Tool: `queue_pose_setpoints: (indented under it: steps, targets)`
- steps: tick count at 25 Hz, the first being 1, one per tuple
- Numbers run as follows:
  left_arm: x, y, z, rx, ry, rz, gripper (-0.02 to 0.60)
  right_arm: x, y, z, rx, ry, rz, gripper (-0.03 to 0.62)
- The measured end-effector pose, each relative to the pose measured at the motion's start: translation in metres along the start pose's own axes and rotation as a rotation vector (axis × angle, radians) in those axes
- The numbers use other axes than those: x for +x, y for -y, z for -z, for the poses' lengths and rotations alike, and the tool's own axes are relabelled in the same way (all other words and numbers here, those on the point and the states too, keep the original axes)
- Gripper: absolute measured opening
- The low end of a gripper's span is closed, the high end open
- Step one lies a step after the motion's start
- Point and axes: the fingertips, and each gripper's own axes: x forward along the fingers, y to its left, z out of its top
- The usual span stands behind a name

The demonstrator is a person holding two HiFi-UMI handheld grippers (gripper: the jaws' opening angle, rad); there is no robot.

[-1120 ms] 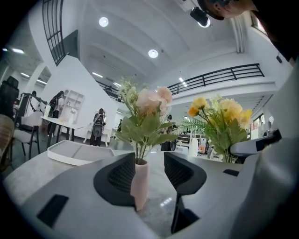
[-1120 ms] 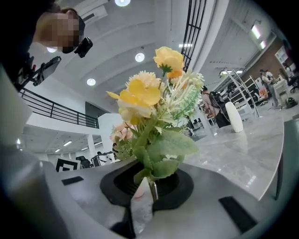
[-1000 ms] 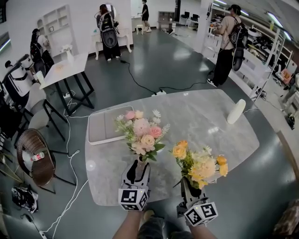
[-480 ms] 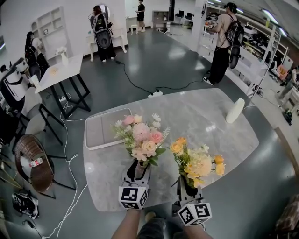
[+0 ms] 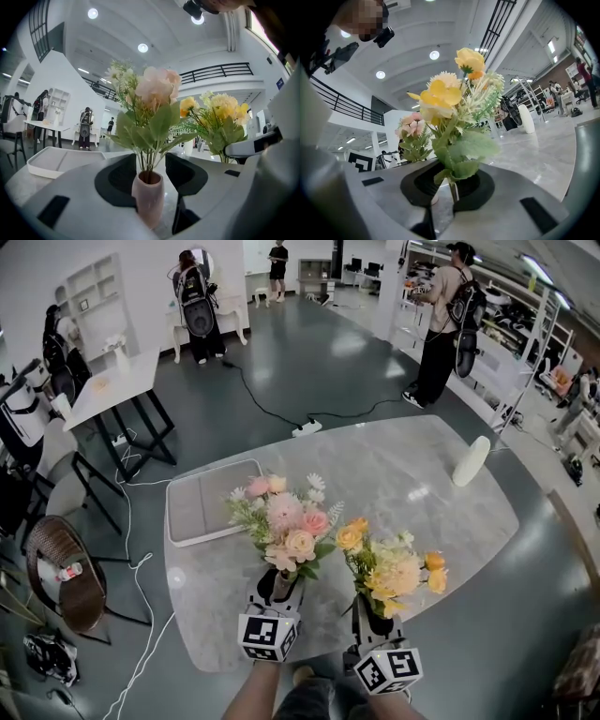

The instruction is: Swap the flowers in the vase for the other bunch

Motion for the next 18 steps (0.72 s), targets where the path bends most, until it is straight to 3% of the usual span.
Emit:
queue_pose_setpoints:
  steps: [3,8,18]
  targets:
    - [0.001,0.002,-0.001,0.003,0.008,0.01,0.192,-0.001,-0.002,0.003,-0.022,-0.01,-0.009,0.061]
    - [-0.005,-0.007,-0.003,0.02,0.036,0.02,0.112,0.002,-0.014,0.012,-0.03,-0.008,-0.009,0.061]
    - [-0.011,-0.009,-0.017,0.021,0.093,0.036,0.074,0.003,-0.017,0.003,-0.016,0.024,-0.01,0.061]
